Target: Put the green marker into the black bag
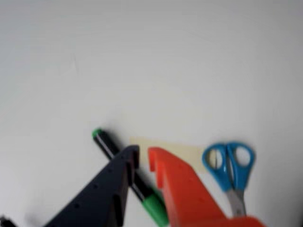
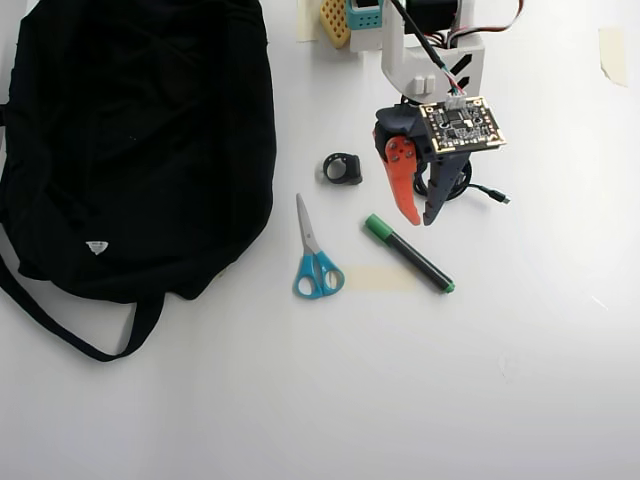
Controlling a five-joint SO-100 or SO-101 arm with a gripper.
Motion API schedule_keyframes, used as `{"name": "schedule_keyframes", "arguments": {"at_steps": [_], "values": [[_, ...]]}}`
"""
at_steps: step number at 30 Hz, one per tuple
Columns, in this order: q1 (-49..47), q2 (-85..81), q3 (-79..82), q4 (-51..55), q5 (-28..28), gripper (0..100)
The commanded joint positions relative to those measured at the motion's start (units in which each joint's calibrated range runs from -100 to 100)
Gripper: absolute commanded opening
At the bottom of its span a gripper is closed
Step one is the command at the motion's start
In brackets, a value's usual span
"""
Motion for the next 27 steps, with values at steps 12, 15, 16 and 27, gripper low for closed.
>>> {"name": "schedule_keyframes", "arguments": {"at_steps": [12, 15, 16, 27], "values": [[0.2, -0.4, -2.7, 14.9, -1.4, 3], [0.2, -0.4, -2.7, 16.3, -2.5, 3], [0.2, -0.3, -2.6, 16.9, -2.9, 3], [0.3, -0.3, -2.6, 17.5, -3.5, 3]]}}
